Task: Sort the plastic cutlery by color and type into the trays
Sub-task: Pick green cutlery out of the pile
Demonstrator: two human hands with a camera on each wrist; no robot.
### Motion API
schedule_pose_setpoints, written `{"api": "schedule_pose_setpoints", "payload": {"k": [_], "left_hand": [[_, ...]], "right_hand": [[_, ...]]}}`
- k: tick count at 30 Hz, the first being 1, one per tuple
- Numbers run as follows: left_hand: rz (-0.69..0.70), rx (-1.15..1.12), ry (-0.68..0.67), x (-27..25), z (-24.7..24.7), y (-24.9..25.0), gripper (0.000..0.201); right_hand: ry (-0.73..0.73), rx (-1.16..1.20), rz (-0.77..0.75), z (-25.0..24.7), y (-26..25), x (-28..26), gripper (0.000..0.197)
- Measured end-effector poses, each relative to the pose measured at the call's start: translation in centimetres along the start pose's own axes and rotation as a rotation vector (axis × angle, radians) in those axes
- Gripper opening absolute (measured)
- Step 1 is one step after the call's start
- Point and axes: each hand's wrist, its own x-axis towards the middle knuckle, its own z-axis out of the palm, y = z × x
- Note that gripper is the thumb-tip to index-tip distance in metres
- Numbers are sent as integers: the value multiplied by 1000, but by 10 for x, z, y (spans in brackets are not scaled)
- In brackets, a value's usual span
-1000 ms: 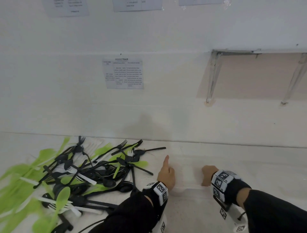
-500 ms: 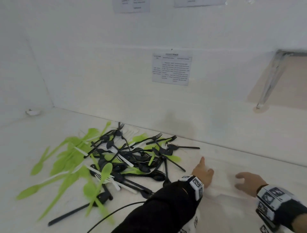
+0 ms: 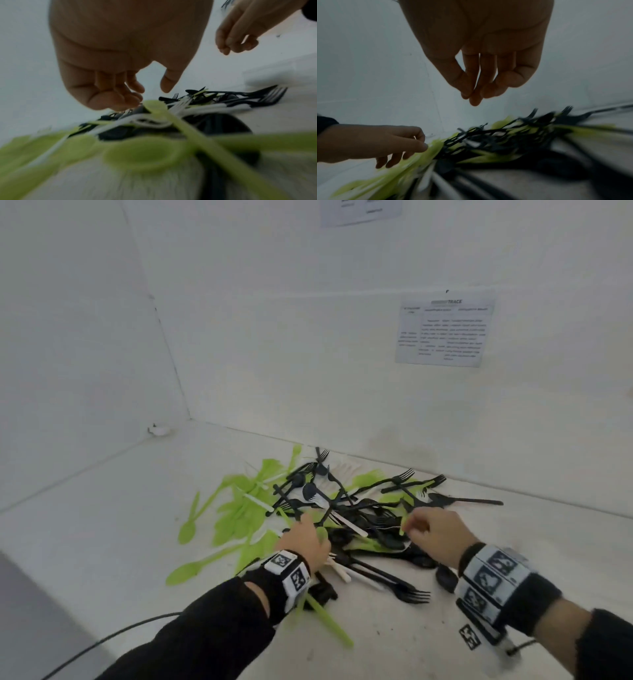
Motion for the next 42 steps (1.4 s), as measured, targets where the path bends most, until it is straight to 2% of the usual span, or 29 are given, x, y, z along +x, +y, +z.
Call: {"api": "schedule_pose_setpoints", "payload": {"k": [2,3,5,8,11,13,16,17,20,22,25,26,30,34,36,39,42], "left_hand": [[-26,37,-97,1,6,-19,62],[-22,41,-125,1,10,-24,60],[17,31,-125,0,15,-29,45],[116,33,-106,5,19,-35,19],[176,-142,-78,12,7,-44,23],[174,-265,-8,18,-7,-57,23],[69,-461,70,29,-28,-83,27],[30,-481,81,32,-33,-93,29],[-49,-414,70,35,-42,-122,33],[-83,-397,33,35,-42,-137,34],[-49,-303,-80,34,-38,-148,21],[-25,-268,-112,33,-37,-148,24],[7,-217,-173,33,-33,-145,45],[-29,-148,-241,38,-33,-140,72],[-34,-138,-258,40,-32,-137,74],[-35,-133,-263,41,-31,-134,66],[-5,-130,-235,41,-31,-132,61]], "right_hand": [[-68,9,18,29,-25,10,17],[-94,22,25,43,-36,14,19],[-127,43,30,66,-54,22,25],[-138,56,61,86,-72,31,19],[-63,58,102,97,-87,38,16],[-20,31,115,107,-100,42,14],[-108,-90,91,127,-126,50,5],[-161,-146,78,135,-134,54,9],[-303,-318,79,153,-152,67,26],[-355,-428,100,157,-160,72,31],[-377,-566,136,159,-166,77,33],[-382,-583,146,158,-168,79,32],[-362,-520,155,152,-165,87,12],[-377,-485,172,148,-162,84,27],[-398,-518,171,151,-162,79,30],[-386,-558,184,157,-162,76,23],[-343,-472,209,155,-160,77,17]]}}
